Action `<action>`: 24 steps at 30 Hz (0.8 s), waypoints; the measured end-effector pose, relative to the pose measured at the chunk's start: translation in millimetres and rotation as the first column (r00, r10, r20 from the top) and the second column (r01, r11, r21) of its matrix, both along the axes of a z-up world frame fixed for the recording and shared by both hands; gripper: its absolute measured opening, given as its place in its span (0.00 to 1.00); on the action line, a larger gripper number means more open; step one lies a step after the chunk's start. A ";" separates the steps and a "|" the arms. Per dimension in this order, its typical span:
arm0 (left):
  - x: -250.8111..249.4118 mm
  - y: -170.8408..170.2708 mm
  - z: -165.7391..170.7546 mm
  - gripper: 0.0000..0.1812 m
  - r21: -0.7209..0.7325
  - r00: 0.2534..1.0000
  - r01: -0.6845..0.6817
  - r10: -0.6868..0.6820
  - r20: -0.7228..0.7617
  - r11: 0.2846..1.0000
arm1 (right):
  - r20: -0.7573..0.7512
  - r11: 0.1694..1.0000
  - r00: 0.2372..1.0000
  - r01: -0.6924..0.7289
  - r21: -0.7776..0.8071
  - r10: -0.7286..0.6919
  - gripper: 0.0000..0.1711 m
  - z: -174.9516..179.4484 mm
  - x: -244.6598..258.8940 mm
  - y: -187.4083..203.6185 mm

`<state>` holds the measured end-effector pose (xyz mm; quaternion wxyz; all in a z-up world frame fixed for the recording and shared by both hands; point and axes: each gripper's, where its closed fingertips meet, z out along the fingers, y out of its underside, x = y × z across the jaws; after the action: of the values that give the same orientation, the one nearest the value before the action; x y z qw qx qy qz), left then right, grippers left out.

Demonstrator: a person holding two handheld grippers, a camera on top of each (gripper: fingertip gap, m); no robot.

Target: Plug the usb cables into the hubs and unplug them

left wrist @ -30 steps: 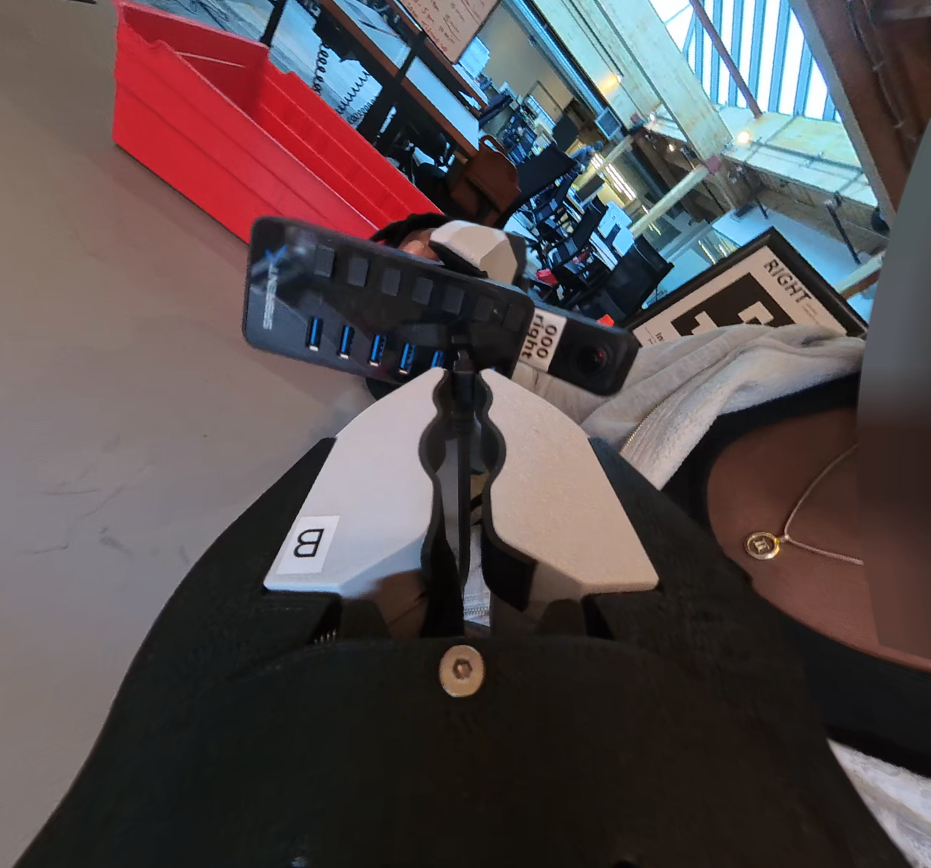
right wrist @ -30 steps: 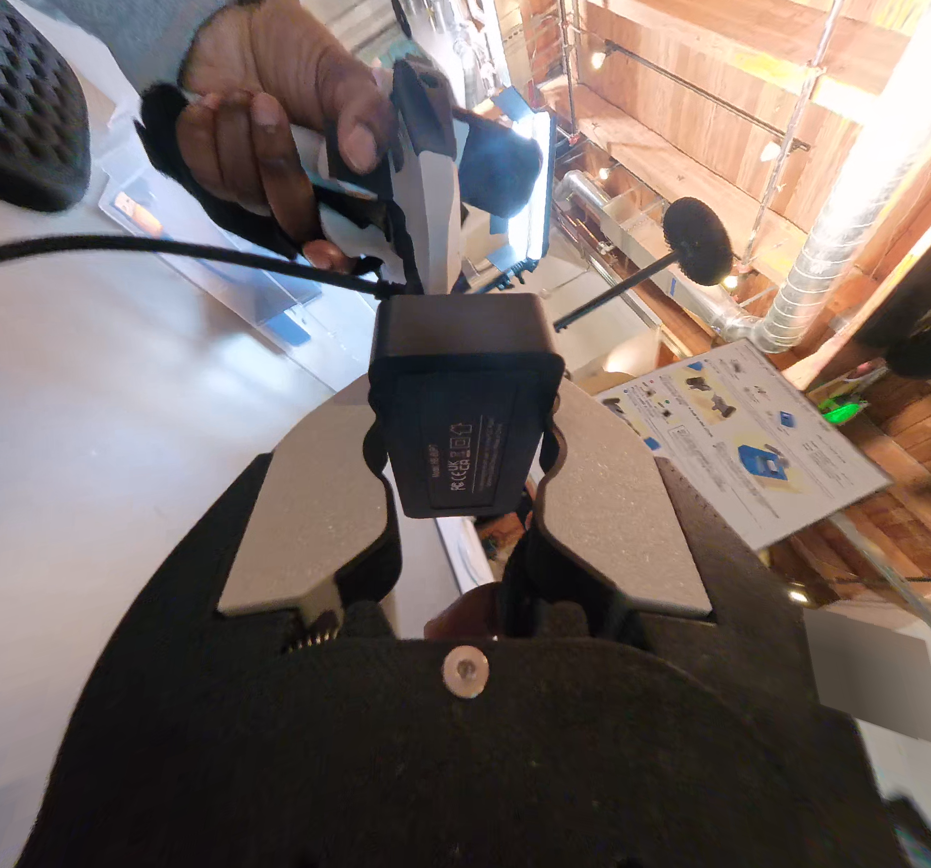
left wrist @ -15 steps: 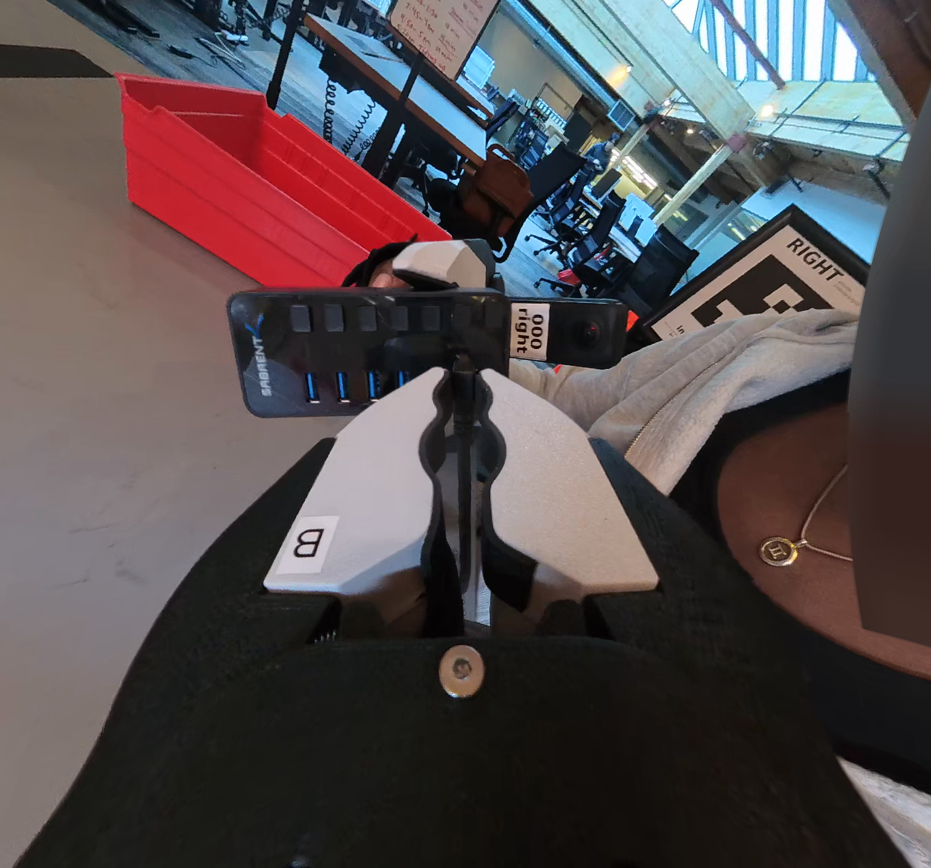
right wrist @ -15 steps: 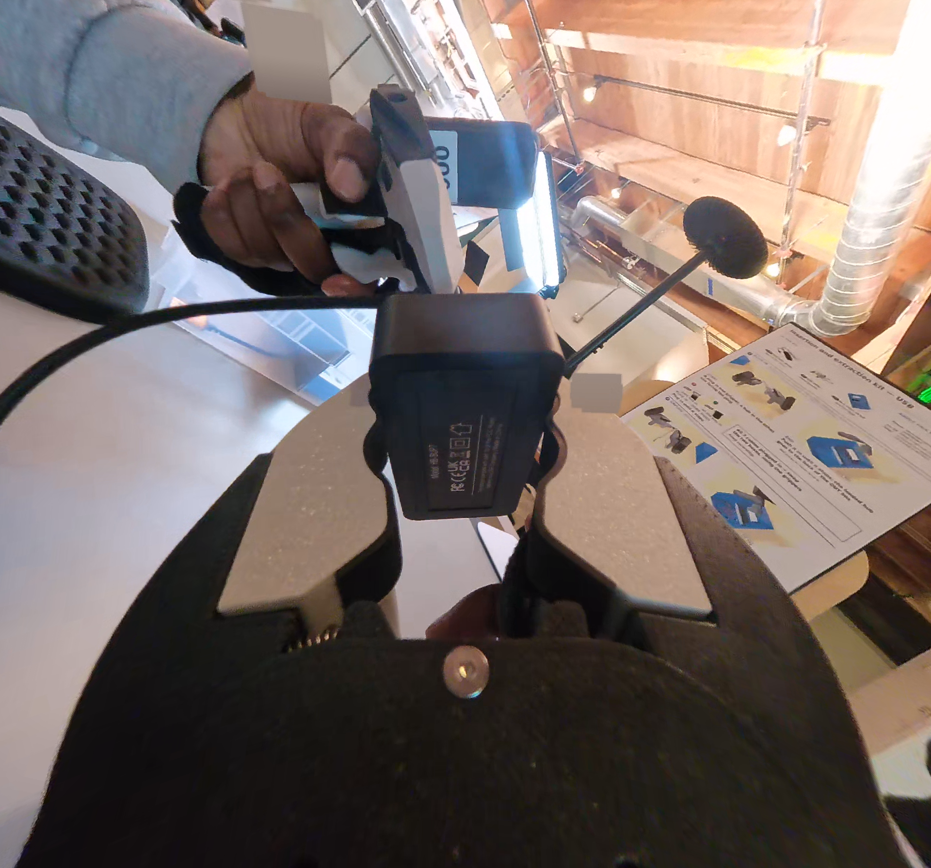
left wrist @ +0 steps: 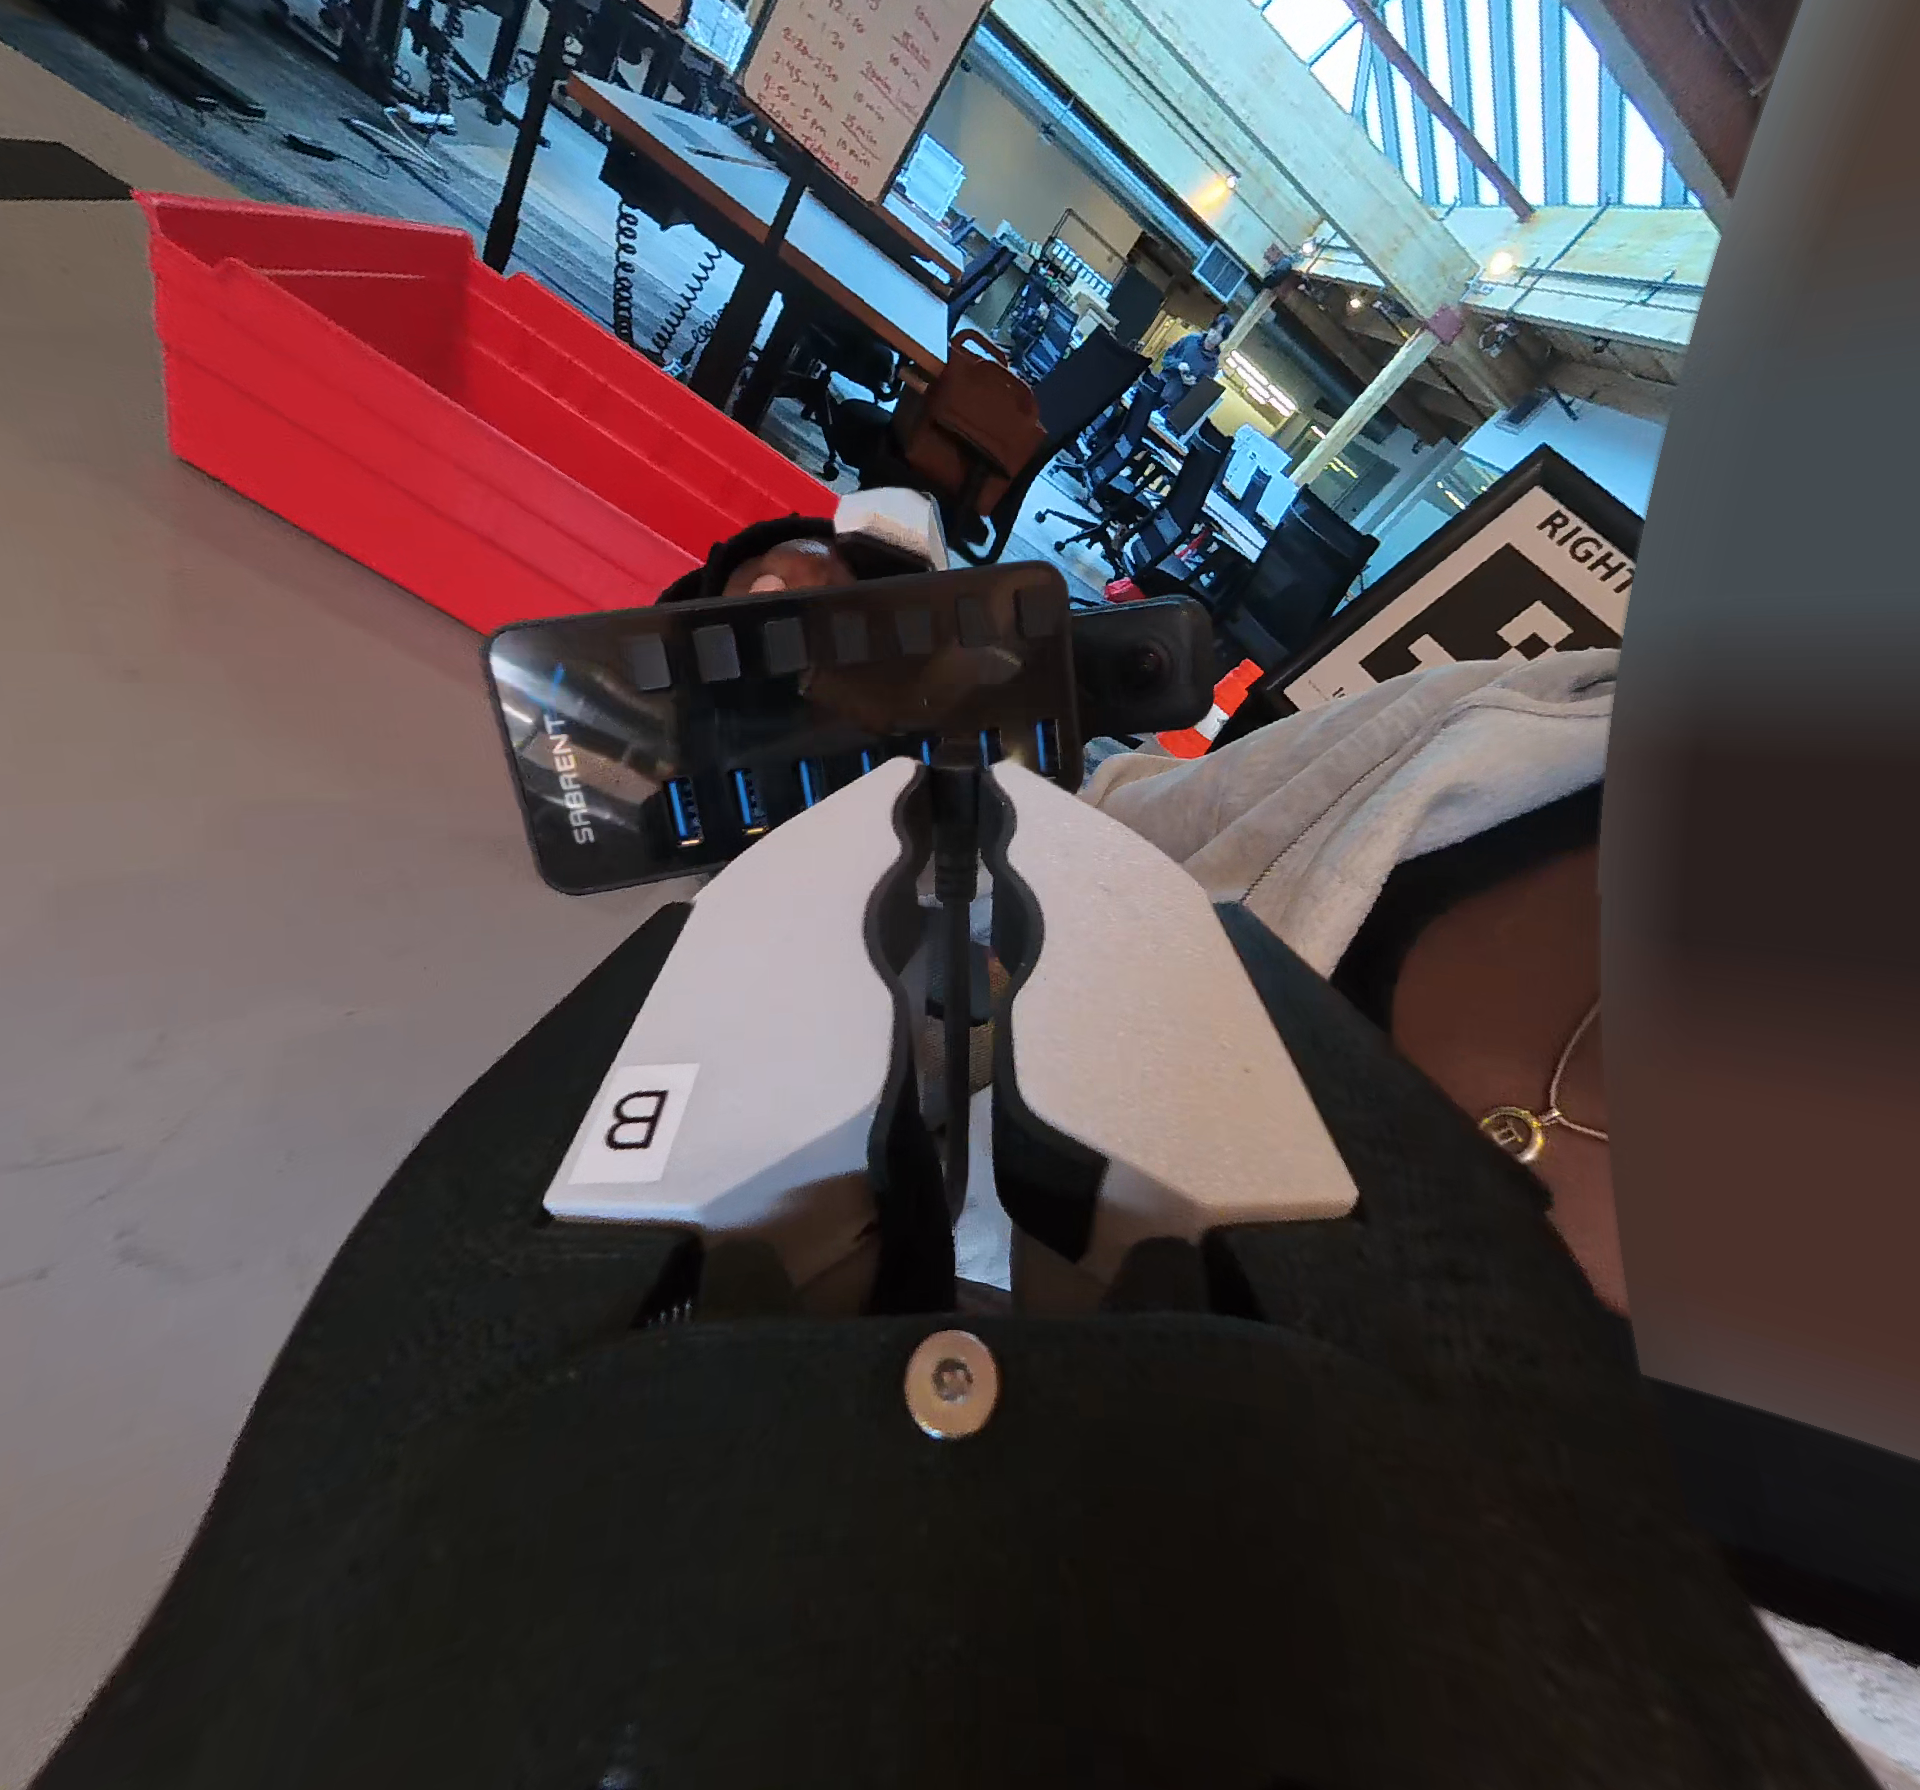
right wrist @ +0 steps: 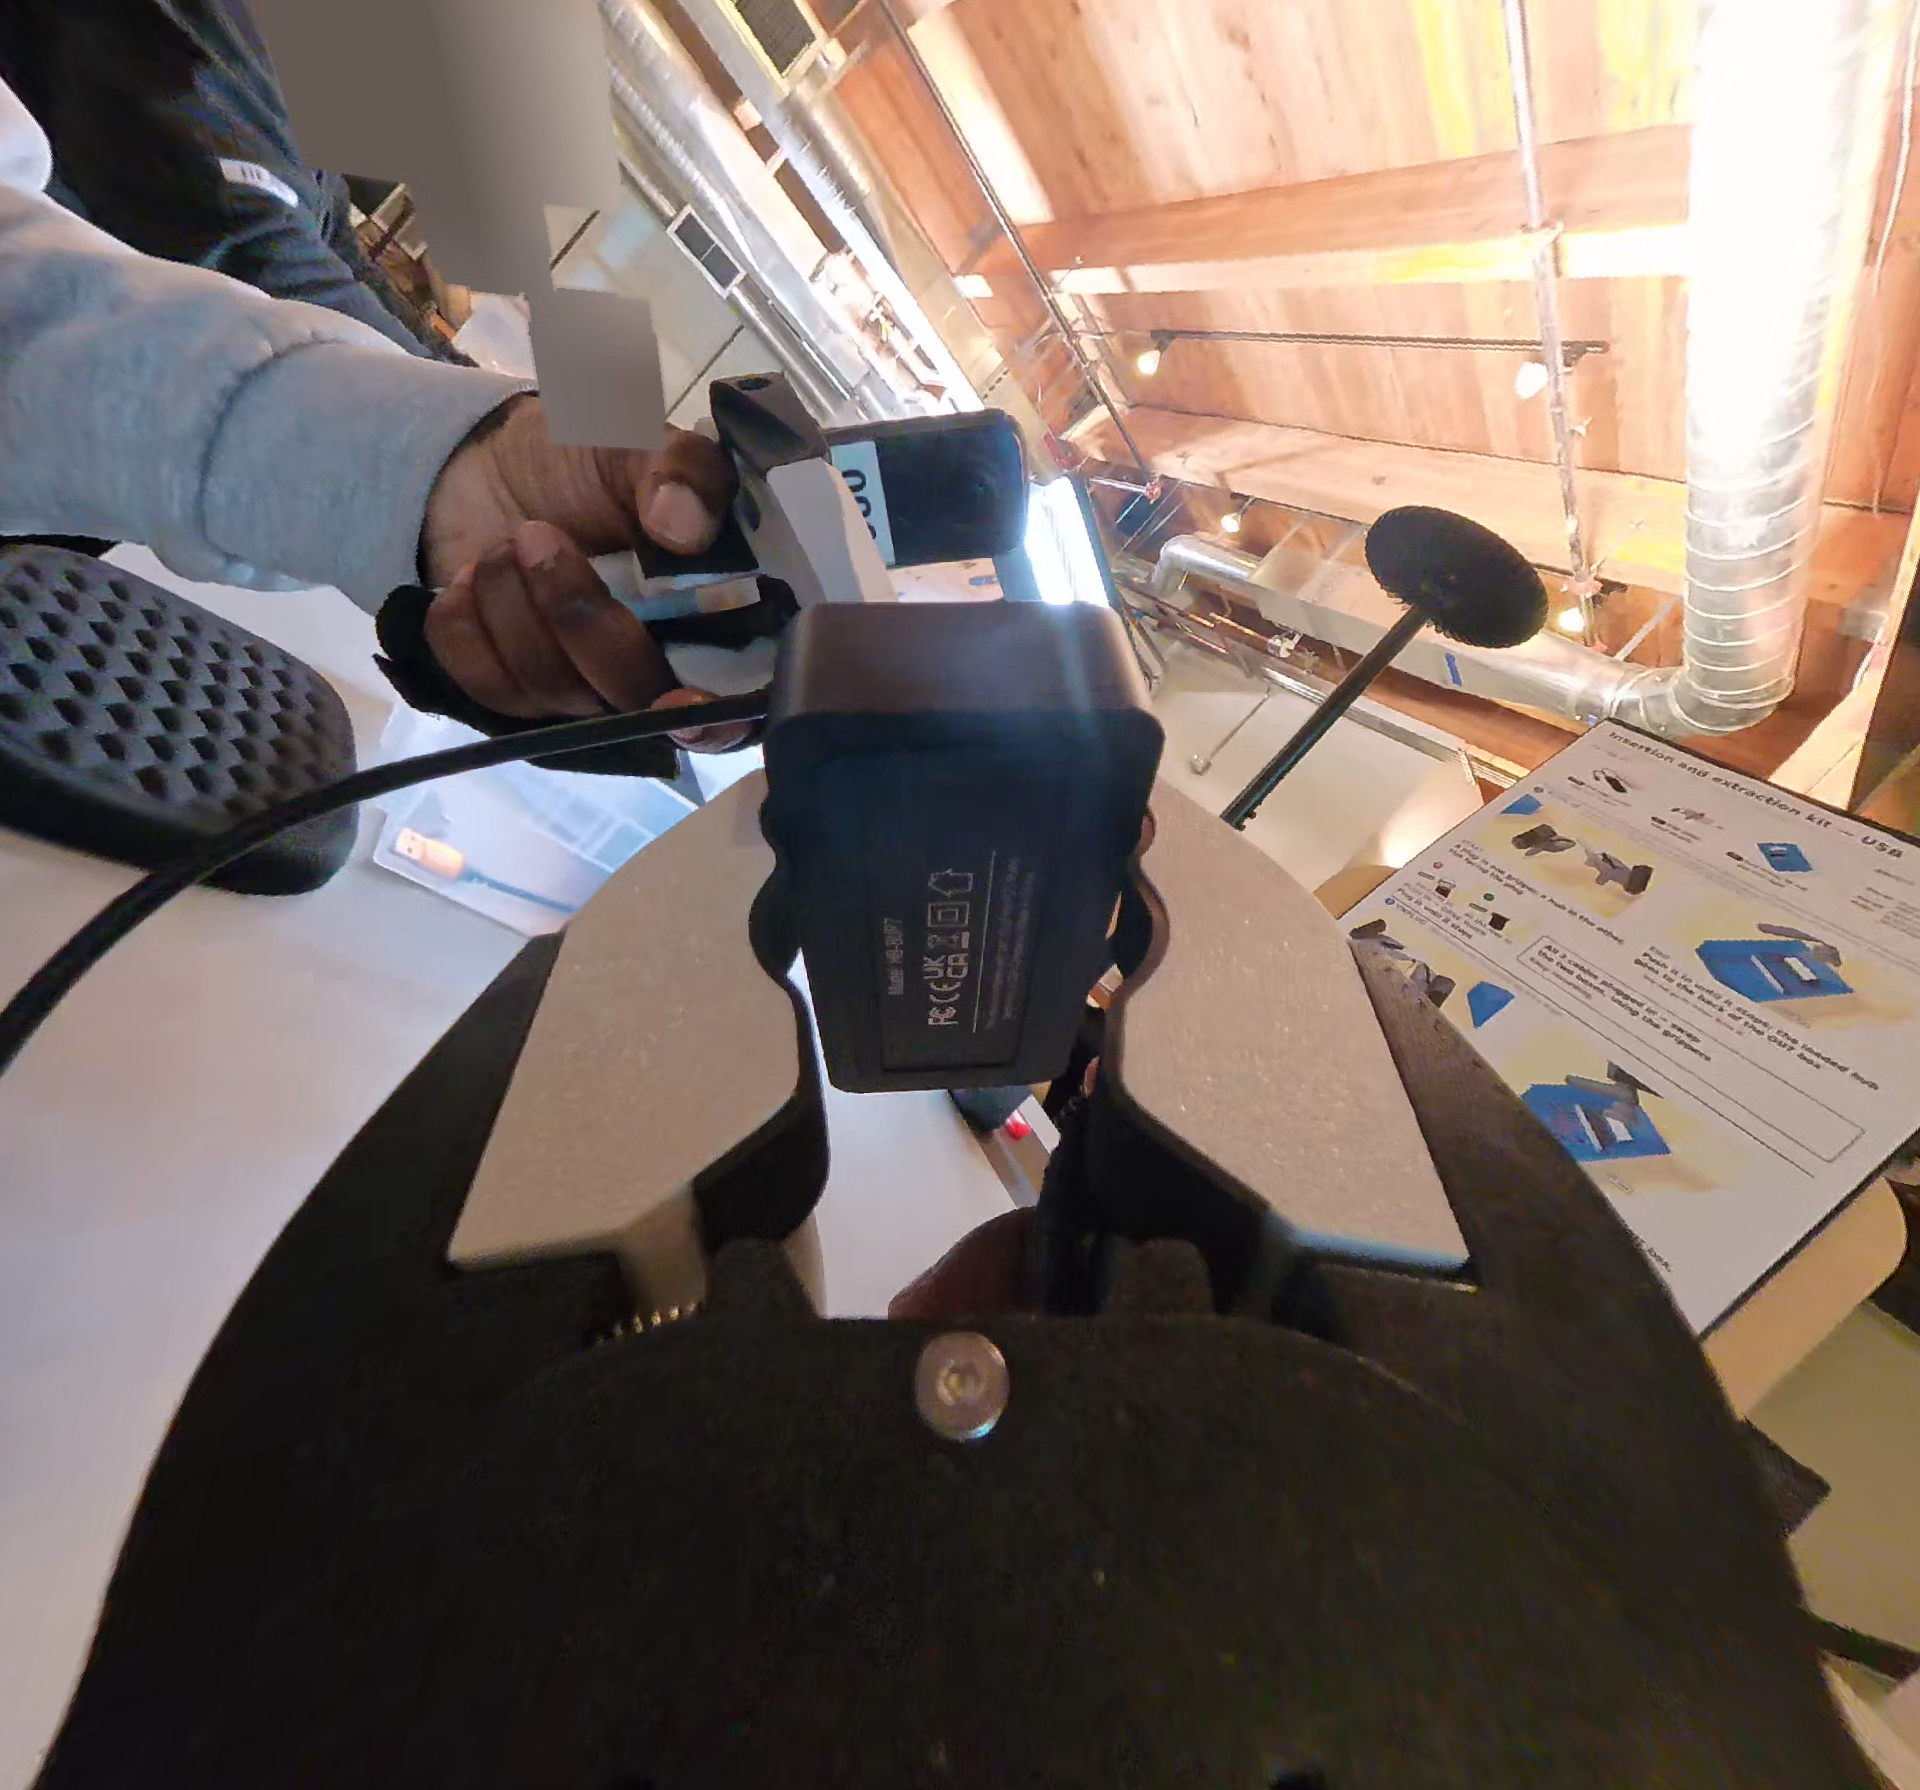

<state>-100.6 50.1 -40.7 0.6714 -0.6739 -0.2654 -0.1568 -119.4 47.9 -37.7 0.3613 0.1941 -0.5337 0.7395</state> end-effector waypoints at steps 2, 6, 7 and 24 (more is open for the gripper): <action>2.0 0.6 1.5 0.05 0.011 1.000 0.006 -0.006 0.007 1.000 | 0.005 1.000 1.000 -0.011 -0.007 0.011 0.35 1.2 1.8 0.4; 5.5 1.5 3.1 0.05 0.015 1.000 0.006 -0.006 -0.001 1.000 | -0.008 1.000 1.000 0.001 0.011 -0.001 0.35 -2.0 1.1 -2.0; 6.2 1.9 2.5 0.05 0.012 1.000 0.007 -0.007 -0.003 1.000 | -0.010 1.000 1.000 0.004 0.018 -0.004 0.35 -3.4 1.0 -3.0; -4.1 -8.2 -25.7 0.05 -0.102 0.991 -0.119 0.112 -0.073 0.988 | -0.149 0.957 0.972 0.208 0.203 -0.180 0.35 -29.8 -10.7 -16.3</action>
<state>-104.8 41.9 -66.4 0.6512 -0.6970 -0.2892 -0.0807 -130.1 31.5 -67.4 0.4425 0.2263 -0.6033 0.6237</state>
